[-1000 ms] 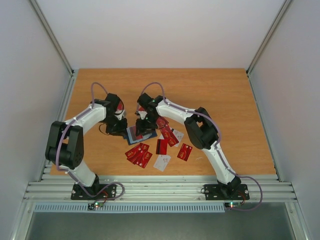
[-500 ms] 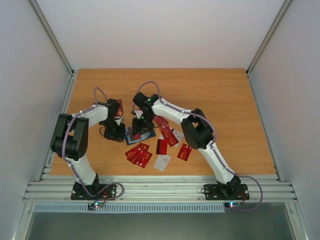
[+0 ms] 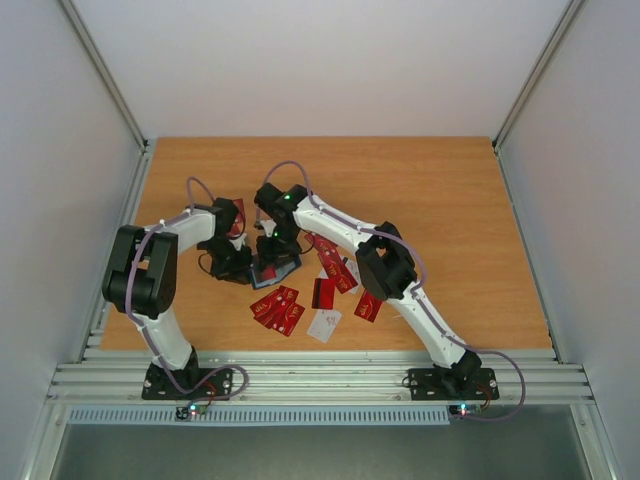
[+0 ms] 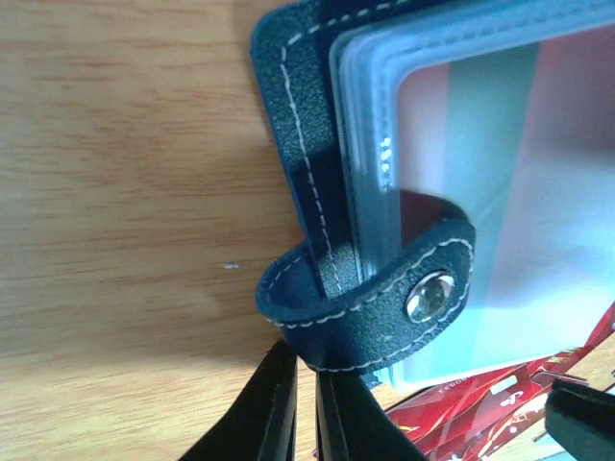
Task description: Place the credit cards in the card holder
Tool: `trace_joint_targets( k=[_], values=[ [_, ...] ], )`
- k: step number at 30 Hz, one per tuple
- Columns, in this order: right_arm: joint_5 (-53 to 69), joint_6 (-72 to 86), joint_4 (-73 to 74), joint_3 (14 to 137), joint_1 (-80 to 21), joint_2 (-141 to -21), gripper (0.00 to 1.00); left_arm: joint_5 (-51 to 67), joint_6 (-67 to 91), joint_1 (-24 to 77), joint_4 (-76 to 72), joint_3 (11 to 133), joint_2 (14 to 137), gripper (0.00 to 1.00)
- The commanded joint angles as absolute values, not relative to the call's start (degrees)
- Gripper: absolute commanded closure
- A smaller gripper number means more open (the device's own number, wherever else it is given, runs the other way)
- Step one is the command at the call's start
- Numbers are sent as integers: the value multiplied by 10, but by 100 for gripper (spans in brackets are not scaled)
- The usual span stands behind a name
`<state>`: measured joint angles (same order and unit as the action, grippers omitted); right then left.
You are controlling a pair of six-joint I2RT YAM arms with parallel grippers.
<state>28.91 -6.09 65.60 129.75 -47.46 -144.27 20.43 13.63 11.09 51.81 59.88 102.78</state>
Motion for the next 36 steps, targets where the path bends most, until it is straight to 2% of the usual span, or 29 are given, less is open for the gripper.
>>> trace_joint_targets(
  k=[1,15,25,26,32,36],
  values=[
    [278,-74,691,1316,-489,-1441,59,214,129,115,470,590,1053,90],
    [263,-97,721,1287,-430,-1317,57,169,144,115,522,608,920,87],
    [271,-59,631,1080,-297,-1207,59,161,142,119,493,614,883,86],
    [284,-43,596,1017,-274,-1190,61,157,131,121,491,623,886,86],
    [325,-28,541,942,-273,-1189,72,139,125,132,491,618,887,86],
    [331,-22,519,913,-285,-1197,72,134,107,153,485,597,872,85]
  ],
)
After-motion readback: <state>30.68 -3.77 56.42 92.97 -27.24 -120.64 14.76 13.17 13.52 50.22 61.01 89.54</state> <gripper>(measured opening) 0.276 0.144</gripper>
